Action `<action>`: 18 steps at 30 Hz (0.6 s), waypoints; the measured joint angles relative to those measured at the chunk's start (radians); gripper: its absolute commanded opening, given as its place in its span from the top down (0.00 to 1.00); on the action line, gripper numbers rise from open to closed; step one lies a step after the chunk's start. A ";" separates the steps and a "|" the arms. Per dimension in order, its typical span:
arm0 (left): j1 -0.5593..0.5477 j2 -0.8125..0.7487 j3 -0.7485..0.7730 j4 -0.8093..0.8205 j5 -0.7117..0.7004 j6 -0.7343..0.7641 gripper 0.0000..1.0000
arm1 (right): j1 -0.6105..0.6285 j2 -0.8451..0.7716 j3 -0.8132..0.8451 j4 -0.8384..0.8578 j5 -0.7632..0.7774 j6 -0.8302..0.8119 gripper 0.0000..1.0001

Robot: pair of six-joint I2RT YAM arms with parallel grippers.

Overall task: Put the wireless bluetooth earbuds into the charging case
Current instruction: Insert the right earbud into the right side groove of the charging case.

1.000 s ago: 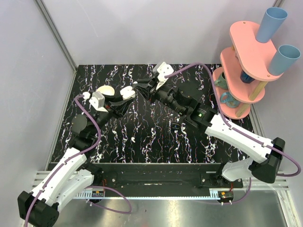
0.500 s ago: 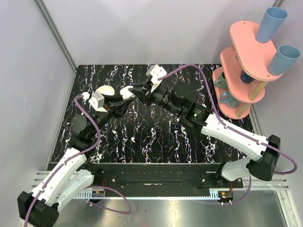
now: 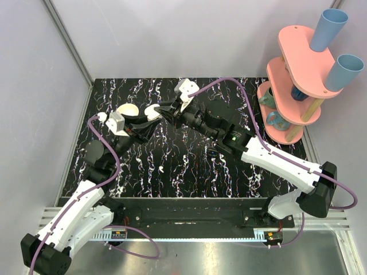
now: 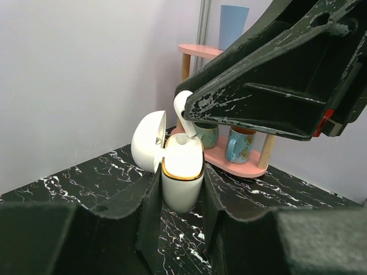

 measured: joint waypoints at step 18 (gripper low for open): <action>-0.001 0.000 0.000 0.003 -0.001 -0.007 1.00 | 0.000 0.002 0.000 0.006 -0.017 -0.005 0.78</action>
